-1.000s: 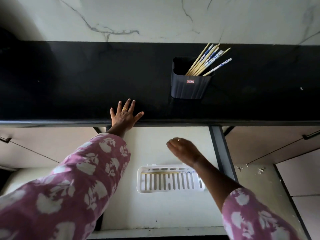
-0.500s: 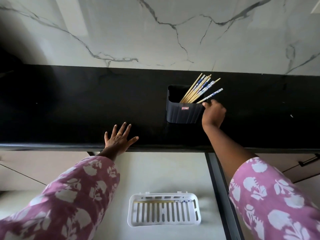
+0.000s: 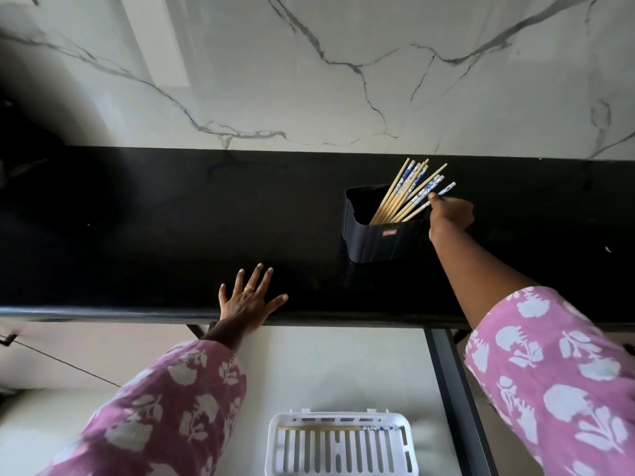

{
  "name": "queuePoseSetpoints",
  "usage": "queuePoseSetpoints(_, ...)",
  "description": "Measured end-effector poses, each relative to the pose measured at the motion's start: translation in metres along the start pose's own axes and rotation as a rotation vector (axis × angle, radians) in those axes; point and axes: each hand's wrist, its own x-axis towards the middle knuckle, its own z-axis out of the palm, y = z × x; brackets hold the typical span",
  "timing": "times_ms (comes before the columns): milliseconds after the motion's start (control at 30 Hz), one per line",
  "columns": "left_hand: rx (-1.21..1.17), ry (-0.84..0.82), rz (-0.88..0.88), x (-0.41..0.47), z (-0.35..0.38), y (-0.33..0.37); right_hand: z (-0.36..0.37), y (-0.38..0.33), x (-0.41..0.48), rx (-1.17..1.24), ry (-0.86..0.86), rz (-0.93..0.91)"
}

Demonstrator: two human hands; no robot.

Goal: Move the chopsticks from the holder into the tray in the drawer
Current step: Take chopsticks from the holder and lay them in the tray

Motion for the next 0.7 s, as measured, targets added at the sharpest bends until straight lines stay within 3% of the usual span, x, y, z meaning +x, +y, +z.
queuePoseSetpoints(333,-0.011,-0.016,0.002,-0.001,-0.002,0.002,0.004,0.002,-0.011,0.046,0.092,-0.057)
queuePoseSetpoints(600,0.023,-0.139,-0.020,-0.004,-0.018,0.014,-0.021,-0.027,-0.005,0.177,0.159,-0.145)
queuePoseSetpoints(700,0.004,-0.078,-0.013,-0.006,-0.032,0.032,-0.034,-0.042,-0.011,0.220,0.210,-0.181)
